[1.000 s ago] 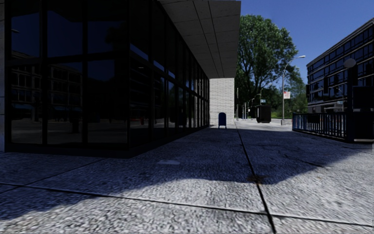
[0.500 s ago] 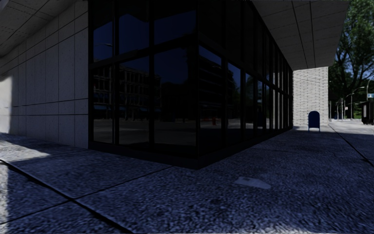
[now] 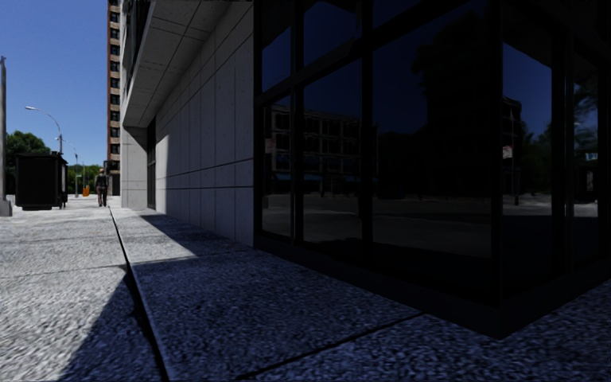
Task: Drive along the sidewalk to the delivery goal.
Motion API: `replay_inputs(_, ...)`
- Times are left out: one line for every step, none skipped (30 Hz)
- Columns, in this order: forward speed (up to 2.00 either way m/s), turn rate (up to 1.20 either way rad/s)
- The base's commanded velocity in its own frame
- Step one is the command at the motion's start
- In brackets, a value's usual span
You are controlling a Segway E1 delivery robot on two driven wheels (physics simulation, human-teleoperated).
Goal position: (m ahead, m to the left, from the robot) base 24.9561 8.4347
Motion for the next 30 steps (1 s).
replay_inputs(1.85, 0.83)
replay_inputs(1.85, 0.83)
replay_inputs(1.85, 0.83)
replay_inputs(1.85, 0.83)
replay_inputs(1.85, 0.83)
replay_inputs(1.85, 0.83)
replay_inputs(1.85, 0.83)
replay_inputs(1.85, 0.83)
replay_inputs(1.85, 0.83)
replay_inputs(1.85, 0.83)
replay_inputs(1.85, 0.83)
replay_inputs(1.85, 0.83)
replay_inputs(1.85, 0.83)
replay_inputs(1.85, 0.83)
replay_inputs(1.85, 0.83)
replay_inputs(1.85, 0.83)
replay_inputs(1.85, 0.83)
replay_inputs(1.85, 0.83)
replay_inputs(1.85, 0.83)
replay_inputs(1.85, 0.80)
replay_inputs(1.85, 0.00)
replay_inputs(1.85, 0.00)
replay_inputs(1.85, 0.00)
replay_inputs(1.85, 0.00)
replay_inputs(1.85, 0.00)
replay_inputs(1.85, 0.00)
replay_inputs(1.85, 0.00)
replay_inputs(1.85, 0.00)
replay_inputs(1.85, 0.00)
replay_inputs(1.85, 0.00)
